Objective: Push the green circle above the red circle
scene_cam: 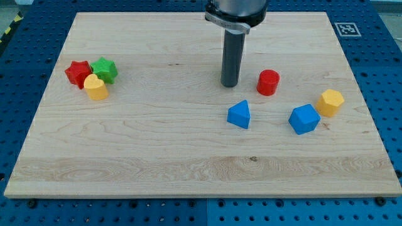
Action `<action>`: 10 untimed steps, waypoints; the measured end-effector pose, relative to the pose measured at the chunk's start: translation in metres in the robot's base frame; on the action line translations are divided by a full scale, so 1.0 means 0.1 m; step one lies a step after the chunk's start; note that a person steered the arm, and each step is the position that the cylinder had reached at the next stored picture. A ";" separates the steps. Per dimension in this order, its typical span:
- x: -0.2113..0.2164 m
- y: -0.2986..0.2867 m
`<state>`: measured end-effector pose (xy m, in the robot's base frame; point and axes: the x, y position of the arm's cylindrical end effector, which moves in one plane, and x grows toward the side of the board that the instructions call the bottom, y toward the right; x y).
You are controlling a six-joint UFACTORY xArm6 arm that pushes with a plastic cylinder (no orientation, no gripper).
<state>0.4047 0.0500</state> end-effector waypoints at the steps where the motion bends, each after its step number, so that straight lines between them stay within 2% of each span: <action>1: -0.15 0.00; 2: -0.25 -0.14; 3: -0.44 -0.58; 4: -0.55 -0.60; 10: -0.59 -0.12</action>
<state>0.3462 0.0378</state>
